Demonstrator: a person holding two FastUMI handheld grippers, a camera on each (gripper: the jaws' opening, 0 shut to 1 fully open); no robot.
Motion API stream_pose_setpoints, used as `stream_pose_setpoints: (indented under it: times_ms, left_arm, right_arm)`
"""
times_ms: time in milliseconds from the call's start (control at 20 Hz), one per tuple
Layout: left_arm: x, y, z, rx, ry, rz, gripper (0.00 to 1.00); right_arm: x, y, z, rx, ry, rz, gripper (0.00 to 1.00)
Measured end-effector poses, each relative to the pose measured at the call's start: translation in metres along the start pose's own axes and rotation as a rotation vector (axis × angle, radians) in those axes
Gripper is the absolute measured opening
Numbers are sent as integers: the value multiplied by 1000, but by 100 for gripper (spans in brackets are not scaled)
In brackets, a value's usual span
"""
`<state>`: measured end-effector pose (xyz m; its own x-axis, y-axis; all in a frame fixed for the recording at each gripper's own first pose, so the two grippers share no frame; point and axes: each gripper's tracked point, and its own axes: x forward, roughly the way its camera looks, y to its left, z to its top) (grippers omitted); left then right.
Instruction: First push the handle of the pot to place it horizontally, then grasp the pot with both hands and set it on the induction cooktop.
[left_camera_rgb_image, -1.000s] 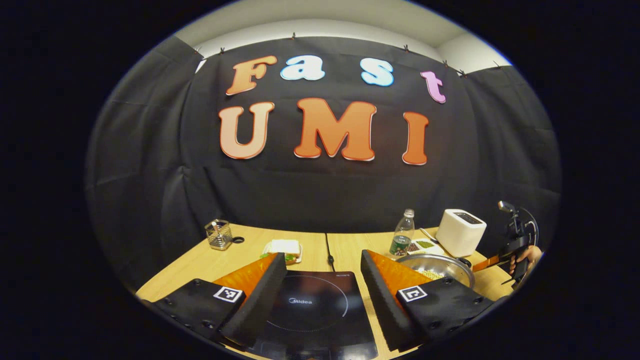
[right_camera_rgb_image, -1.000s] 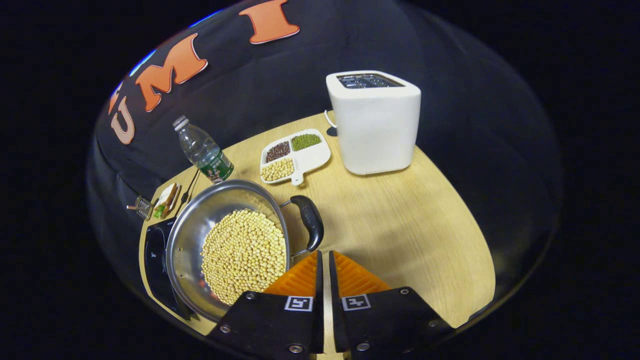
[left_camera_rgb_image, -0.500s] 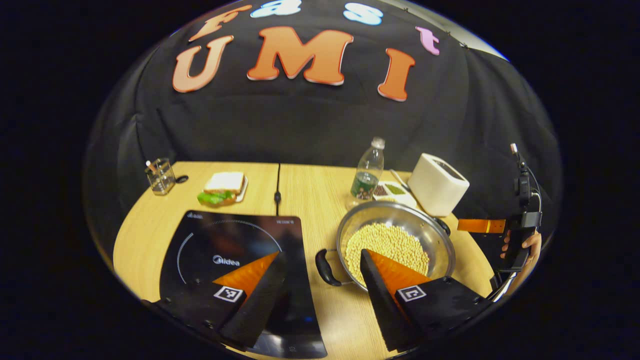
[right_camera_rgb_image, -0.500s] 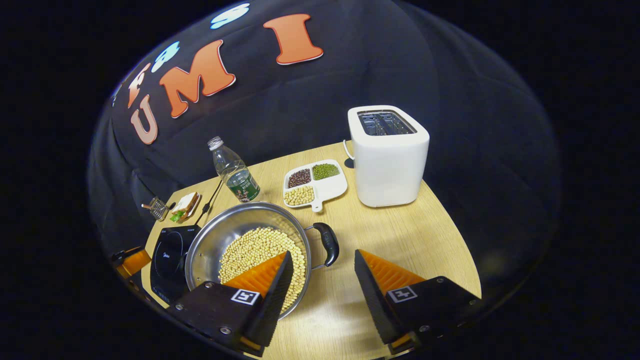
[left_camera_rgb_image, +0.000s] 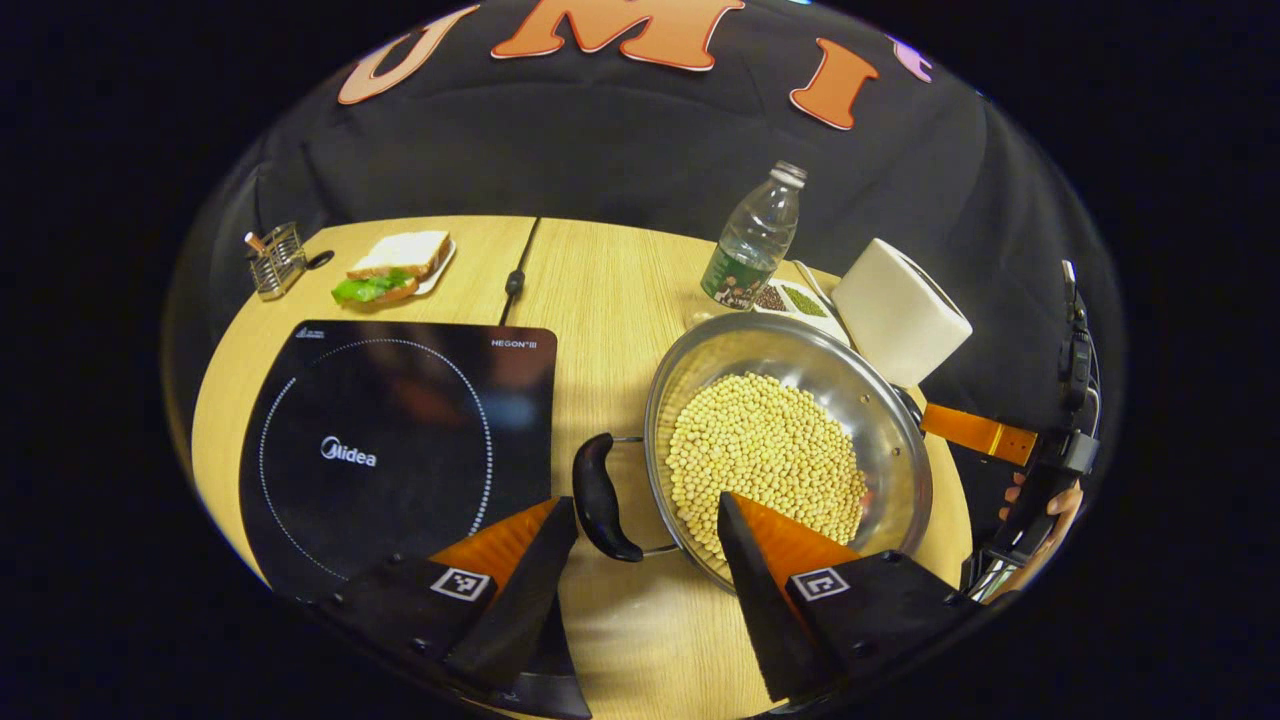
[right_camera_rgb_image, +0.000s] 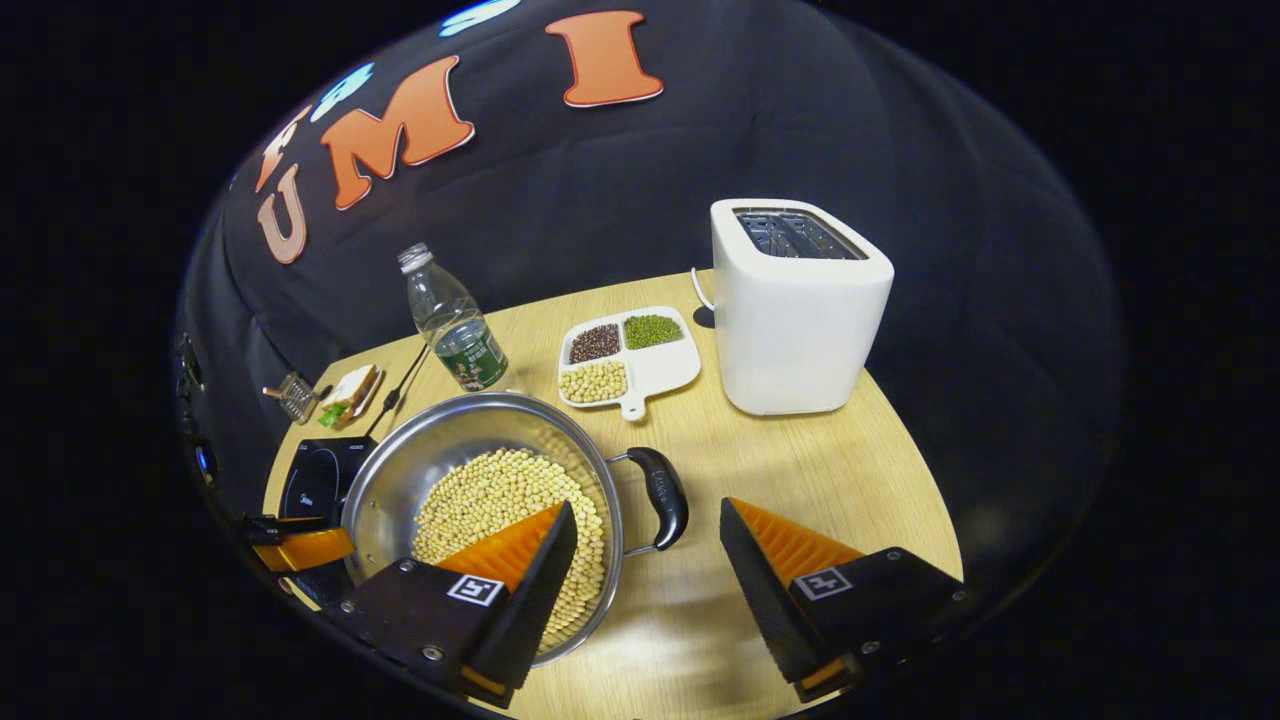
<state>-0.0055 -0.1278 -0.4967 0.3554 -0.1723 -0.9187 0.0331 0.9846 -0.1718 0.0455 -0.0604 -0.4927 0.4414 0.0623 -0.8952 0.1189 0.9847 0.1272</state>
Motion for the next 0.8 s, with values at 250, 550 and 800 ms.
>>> stream_pose_setpoints:
  times_ms: [250,550,800]
  left_arm:
    - [23,-4,8,26,-10,1,94]
    - [53,-5,34,136,-64,54,86]
    - [77,-6,54,239,-116,132,78]
  right_arm:
    - [12,-13,-6,-32,19,-47,90]
    - [28,-30,-23,-41,73,-109,90]
    - [39,-27,-22,-60,67,-134,84]
